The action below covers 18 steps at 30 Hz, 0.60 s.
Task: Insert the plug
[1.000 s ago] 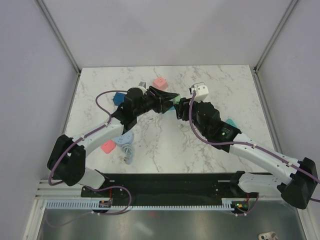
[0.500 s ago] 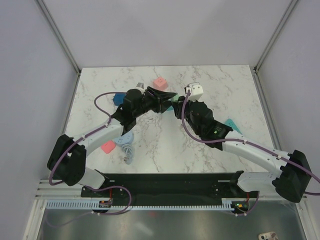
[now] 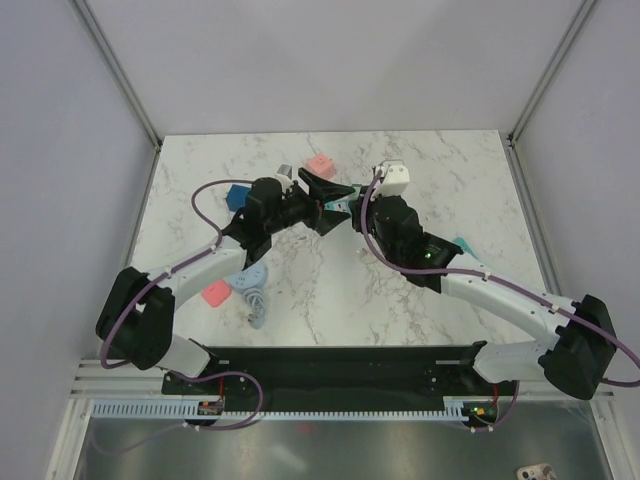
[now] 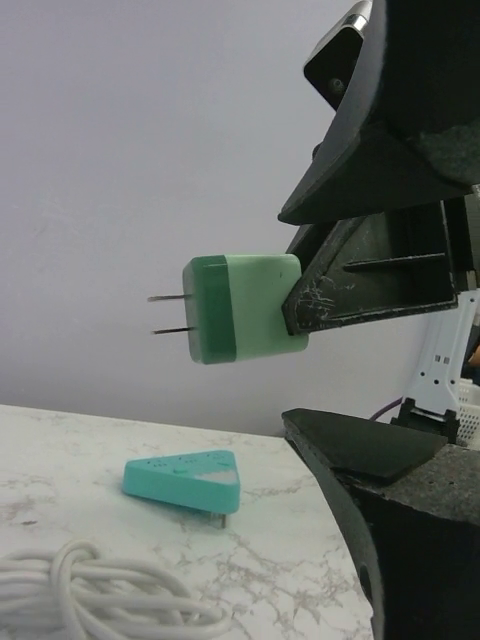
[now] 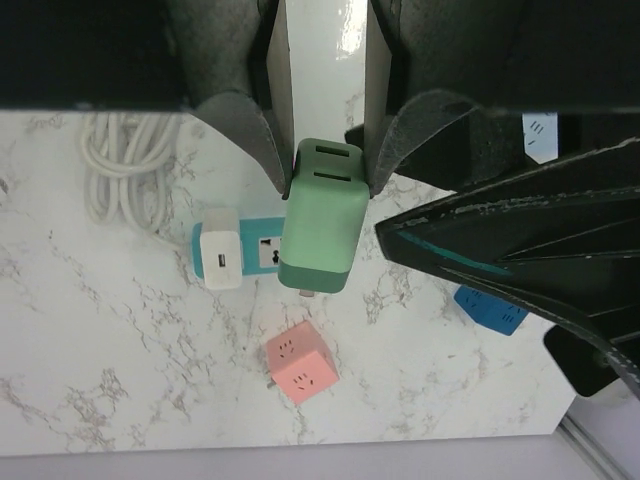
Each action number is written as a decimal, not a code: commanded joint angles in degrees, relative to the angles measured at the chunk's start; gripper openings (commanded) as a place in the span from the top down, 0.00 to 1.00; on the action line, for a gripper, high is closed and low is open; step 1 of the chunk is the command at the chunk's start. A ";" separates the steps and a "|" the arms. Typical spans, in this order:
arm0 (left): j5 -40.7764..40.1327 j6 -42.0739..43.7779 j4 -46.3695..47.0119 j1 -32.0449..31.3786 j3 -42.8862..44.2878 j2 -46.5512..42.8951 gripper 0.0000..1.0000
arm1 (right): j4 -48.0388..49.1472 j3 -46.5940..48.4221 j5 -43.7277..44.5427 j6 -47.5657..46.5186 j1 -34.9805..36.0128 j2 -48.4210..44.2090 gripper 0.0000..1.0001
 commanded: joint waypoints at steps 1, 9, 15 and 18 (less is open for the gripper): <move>2.63 7.76 -2.72 2.22 2.16 -0.53 0.20 | -9.91 4.53 2.05 5.87 -1.73 -0.26 1.00; 3.32 27.15 -9.84 9.25 6.19 4.02 0.33 | -23.62 3.65 -9.81 9.84 -10.25 -4.21 1.00; 8.34 41.75 -16.85 17.69 17.70 18.41 0.72 | -30.22 4.88 -15.00 7.99 -11.05 -6.32 1.00; 5.53 47.65 -24.41 17.87 25.52 24.84 0.94 | -31.99 5.67 -17.37 7.47 -11.23 -5.80 1.00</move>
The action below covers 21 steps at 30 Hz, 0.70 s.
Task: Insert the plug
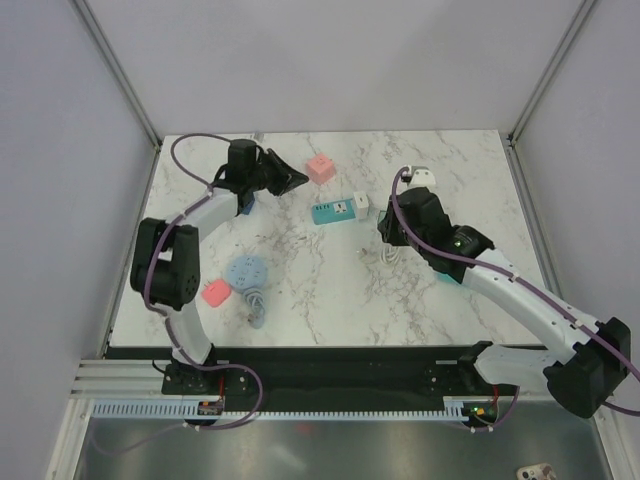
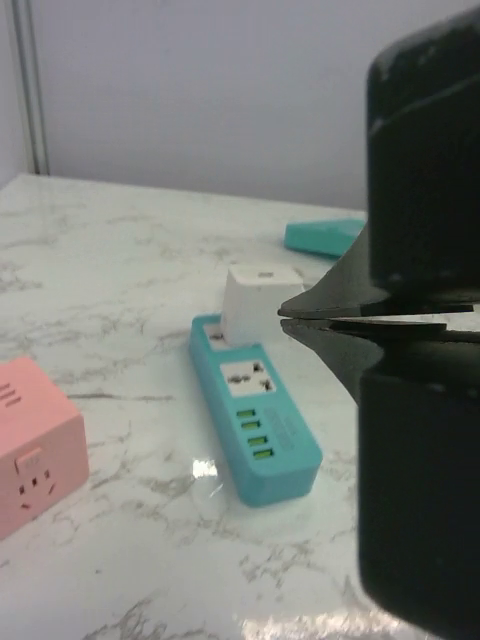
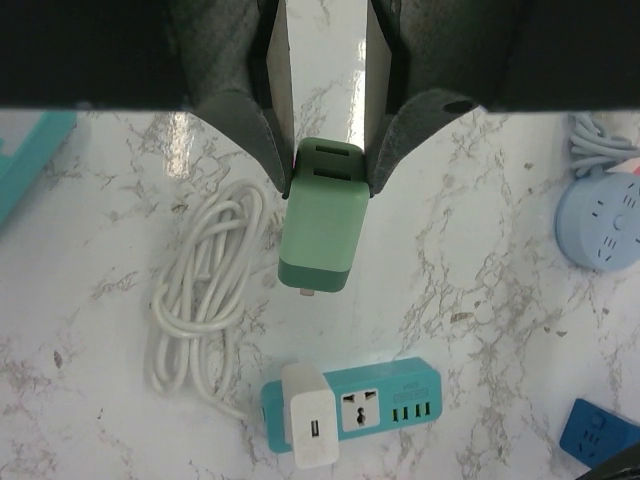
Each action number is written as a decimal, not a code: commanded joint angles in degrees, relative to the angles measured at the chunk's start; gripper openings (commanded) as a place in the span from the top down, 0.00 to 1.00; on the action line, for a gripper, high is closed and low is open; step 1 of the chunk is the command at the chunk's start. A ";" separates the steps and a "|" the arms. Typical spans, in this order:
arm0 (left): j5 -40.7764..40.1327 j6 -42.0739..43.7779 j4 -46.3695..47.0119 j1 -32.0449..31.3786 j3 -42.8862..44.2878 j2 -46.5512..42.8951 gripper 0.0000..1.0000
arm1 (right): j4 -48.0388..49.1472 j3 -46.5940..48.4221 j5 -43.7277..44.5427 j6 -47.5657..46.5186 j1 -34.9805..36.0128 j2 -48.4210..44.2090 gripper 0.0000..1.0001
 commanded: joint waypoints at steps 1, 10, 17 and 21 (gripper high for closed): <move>-0.39 13.71 -9.23 -0.64 7.59 5.80 0.96 | -3.80 3.16 -4.73 -0.54 -0.45 -0.47 1.00; -7.16 21.88 -14.50 -0.99 16.30 15.38 0.98 | -6.26 5.88 -8.07 -0.63 -0.54 2.00 1.00; -10.86 26.28 -14.51 -3.45 20.95 21.10 0.98 | -8.02 6.94 -10.70 1.31 -0.71 3.05 1.00; -10.68 25.41 -14.51 -5.11 22.19 23.74 0.98 | -9.15 7.73 -10.88 1.22 -0.89 3.84 1.00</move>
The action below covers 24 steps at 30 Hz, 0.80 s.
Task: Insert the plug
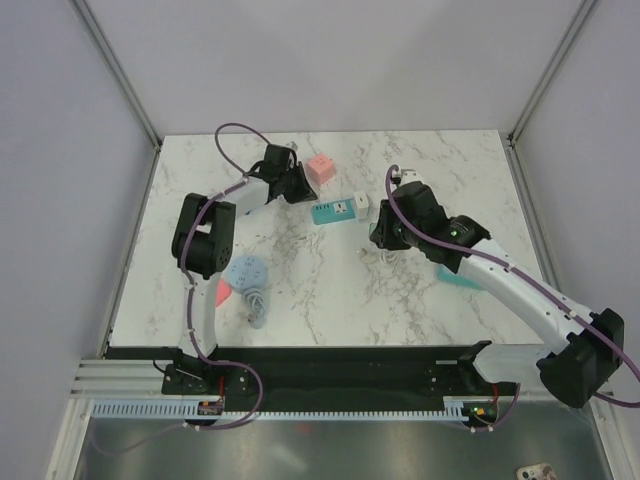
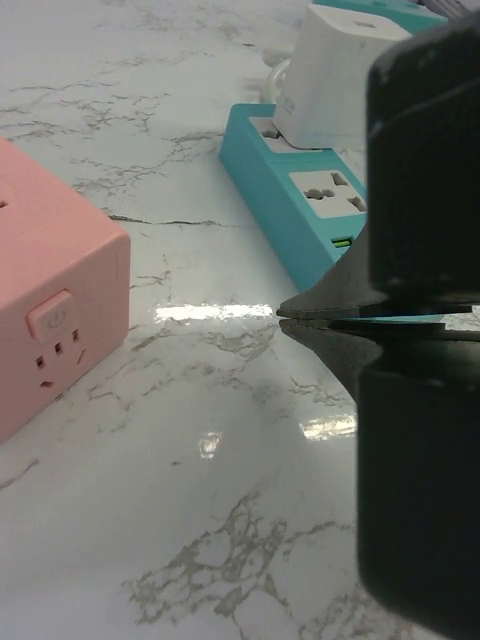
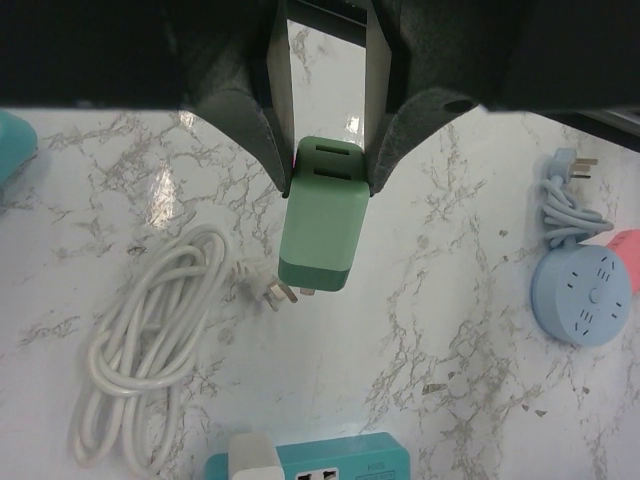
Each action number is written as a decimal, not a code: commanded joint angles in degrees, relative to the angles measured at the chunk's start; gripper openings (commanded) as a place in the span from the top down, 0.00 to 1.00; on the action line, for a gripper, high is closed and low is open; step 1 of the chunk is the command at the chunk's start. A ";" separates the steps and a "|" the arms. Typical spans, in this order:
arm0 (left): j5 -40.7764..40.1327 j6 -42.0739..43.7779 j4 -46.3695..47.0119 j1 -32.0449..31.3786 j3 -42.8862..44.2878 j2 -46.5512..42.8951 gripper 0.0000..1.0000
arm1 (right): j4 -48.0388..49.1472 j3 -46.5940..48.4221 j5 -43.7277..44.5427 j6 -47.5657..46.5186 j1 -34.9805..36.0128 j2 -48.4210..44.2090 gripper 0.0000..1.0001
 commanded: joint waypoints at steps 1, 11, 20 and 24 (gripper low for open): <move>-1.33 2.76 -0.13 -1.91 2.74 1.51 0.98 | -1.25 3.60 -0.85 0.96 -0.41 1.09 1.00; 0.78 -2.24 4.78 -7.26 -10.87 -4.80 0.98 | -6.69 10.72 -1.29 3.59 -0.58 6.62 1.00; 3.68 -8.05 13.06 -10.52 -24.59 -14.29 0.98 | -14.61 20.21 -2.59 8.77 -1.99 16.46 1.00; 0.01 -7.27 9.29 -8.68 -25.83 -21.48 0.98 | -15.31 23.37 -6.12 11.41 -2.96 21.03 1.00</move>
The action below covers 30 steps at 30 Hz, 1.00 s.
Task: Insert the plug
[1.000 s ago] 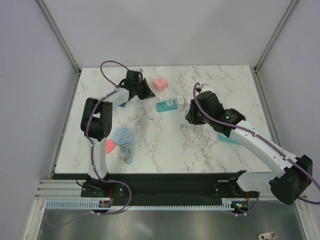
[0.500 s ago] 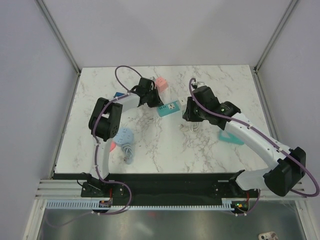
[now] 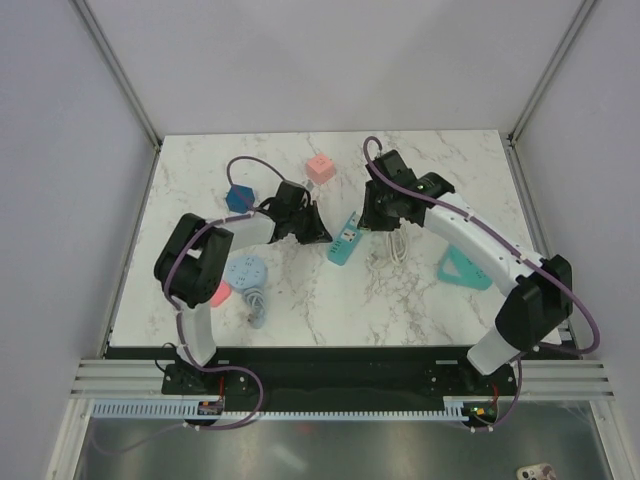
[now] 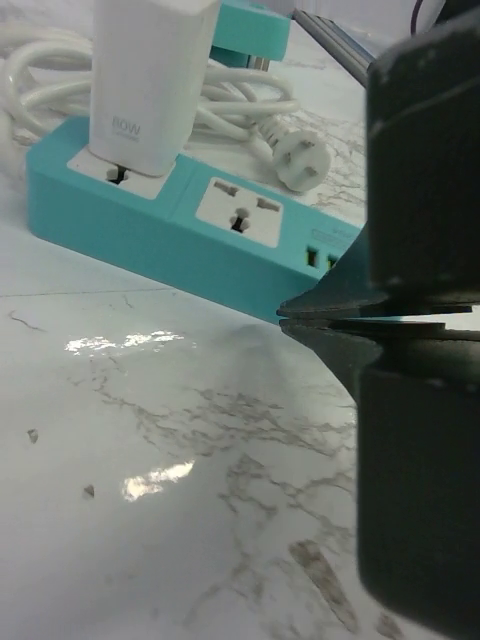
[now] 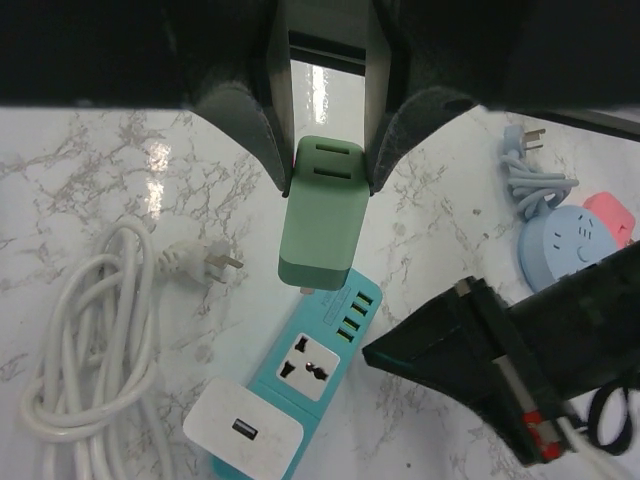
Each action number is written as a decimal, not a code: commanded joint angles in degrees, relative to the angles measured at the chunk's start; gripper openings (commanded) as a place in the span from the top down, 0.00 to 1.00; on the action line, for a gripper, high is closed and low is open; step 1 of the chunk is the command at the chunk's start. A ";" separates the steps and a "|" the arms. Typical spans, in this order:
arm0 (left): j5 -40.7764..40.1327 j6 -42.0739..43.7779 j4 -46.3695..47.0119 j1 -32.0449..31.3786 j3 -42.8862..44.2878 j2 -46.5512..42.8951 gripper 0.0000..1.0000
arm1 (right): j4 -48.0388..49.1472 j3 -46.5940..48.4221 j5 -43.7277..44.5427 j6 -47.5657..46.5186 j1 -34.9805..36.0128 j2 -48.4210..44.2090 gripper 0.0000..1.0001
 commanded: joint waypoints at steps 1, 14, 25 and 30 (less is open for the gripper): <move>-3.72 -1.51 -2.01 2.27 -1.06 -9.90 0.98 | -2.53 4.40 -4.17 3.66 -0.73 3.62 1.00; -9.97 -2.14 -8.80 9.48 -14.95 -44.35 0.52 | -9.47 16.19 -7.26 8.22 -3.10 20.50 1.00; -13.22 4.81 -14.78 10.10 -18.29 -56.23 0.11 | -9.21 17.50 -8.67 10.25 -4.86 25.77 1.00; -11.91 4.55 -14.86 10.10 -18.82 -56.15 0.11 | -9.21 18.56 -9.46 10.95 -5.56 26.92 1.00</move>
